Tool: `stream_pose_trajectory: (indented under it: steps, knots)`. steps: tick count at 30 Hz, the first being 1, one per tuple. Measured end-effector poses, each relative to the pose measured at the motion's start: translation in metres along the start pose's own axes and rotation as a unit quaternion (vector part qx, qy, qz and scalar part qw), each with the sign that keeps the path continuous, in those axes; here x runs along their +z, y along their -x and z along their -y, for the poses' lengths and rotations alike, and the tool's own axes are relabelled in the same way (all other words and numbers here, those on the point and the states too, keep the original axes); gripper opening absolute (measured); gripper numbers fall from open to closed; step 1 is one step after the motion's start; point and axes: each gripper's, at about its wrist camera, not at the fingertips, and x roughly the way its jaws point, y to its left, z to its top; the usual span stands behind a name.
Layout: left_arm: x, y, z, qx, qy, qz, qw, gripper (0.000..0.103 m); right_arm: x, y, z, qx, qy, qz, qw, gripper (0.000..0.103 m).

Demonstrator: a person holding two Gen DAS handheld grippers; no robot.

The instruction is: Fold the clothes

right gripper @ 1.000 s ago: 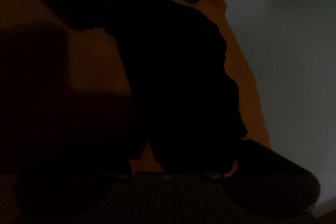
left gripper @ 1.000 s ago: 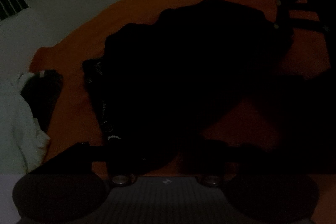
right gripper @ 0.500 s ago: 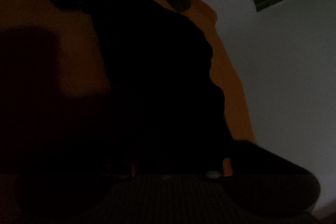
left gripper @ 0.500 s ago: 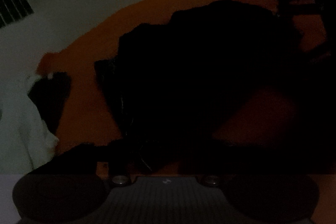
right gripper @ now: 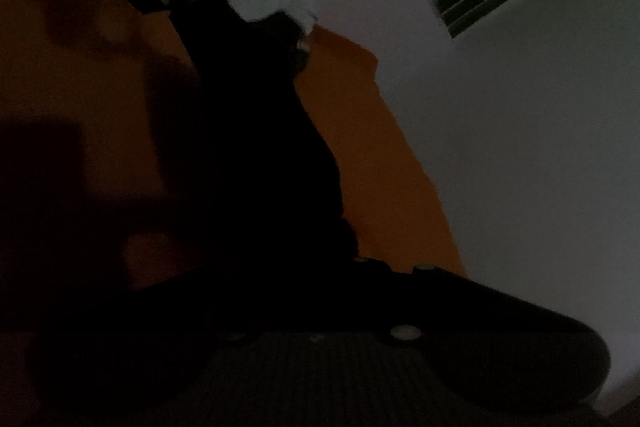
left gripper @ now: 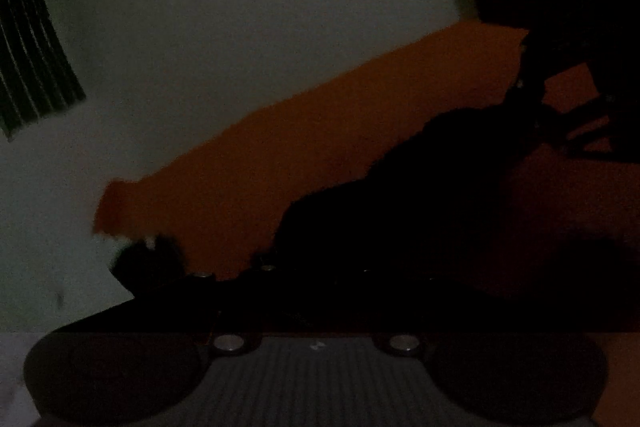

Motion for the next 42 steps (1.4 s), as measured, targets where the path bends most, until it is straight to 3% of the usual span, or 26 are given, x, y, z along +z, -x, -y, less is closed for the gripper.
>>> stream_pose_trajectory:
  steps: [6,14,17,21,23,24,25,26,28,31,33,36,38,39,42]
  knots:
    - [0.043,0.068,-0.011,-0.026,0.005,0.009,0.9996,0.011,0.022,0.093,0.032,0.025,-0.030,0.016,0.999,0.008]
    - [0.086,0.155,-0.010,-0.078,0.025,0.025,0.9963,0.010,0.036,0.211,0.057,0.055,-0.129,0.012,0.990,0.007]
    - [0.096,0.133,-0.018,-0.102,0.031,0.008,0.9942,0.010,0.039,0.220,0.082,0.097,-0.172,-0.003,0.980,0.007]
    - [0.096,0.031,-0.016,-0.111,0.024,-0.051,0.9922,0.010,0.029,0.148,0.118,0.155,-0.189,-0.048,0.968,0.007]
    - [0.087,-0.044,-0.012,-0.114,0.015,-0.103,0.9880,0.011,0.010,0.082,0.132,0.189,-0.224,-0.077,0.953,0.008]
    - [0.078,-0.084,-0.011,-0.113,0.014,-0.129,0.9851,0.016,-0.001,0.046,0.139,0.199,-0.252,-0.092,0.942,0.009]
    - [0.068,-0.118,-0.011,-0.101,0.022,-0.153,0.9828,0.019,-0.013,0.017,0.144,0.191,-0.284,-0.117,0.932,0.011]
    - [0.057,-0.149,-0.013,-0.084,0.036,-0.177,0.9800,0.028,-0.024,-0.011,0.149,0.182,-0.315,-0.141,0.921,0.021]
    - [0.041,-0.181,-0.027,-0.062,0.080,-0.200,0.9745,0.030,-0.044,-0.042,0.157,0.158,-0.372,-0.168,0.899,0.023]
    - [0.029,-0.172,-0.050,-0.085,0.161,-0.188,0.9652,0.035,-0.066,-0.030,0.160,0.133,-0.433,-0.147,0.879,0.026]
    - [0.027,-0.152,-0.049,-0.121,0.189,-0.183,0.9572,0.041,-0.079,-0.009,0.145,0.155,-0.467,-0.142,0.859,0.031]
    - [0.022,-0.124,-0.028,-0.185,0.220,-0.171,0.9424,0.041,-0.096,0.014,0.116,0.213,-0.512,-0.138,0.820,0.030]
    - [0.015,-0.115,-0.010,-0.222,0.244,-0.164,0.9298,0.041,-0.103,0.025,0.093,0.233,-0.536,-0.128,0.801,0.030]
    - [0.012,-0.119,0.000,-0.221,0.240,-0.169,0.9299,0.041,-0.106,0.030,0.084,0.240,-0.547,-0.124,0.793,0.030]
    - [0.001,-0.133,0.028,-0.214,0.226,-0.187,0.9317,0.041,-0.113,0.032,0.091,0.226,-0.565,-0.130,0.783,0.028]
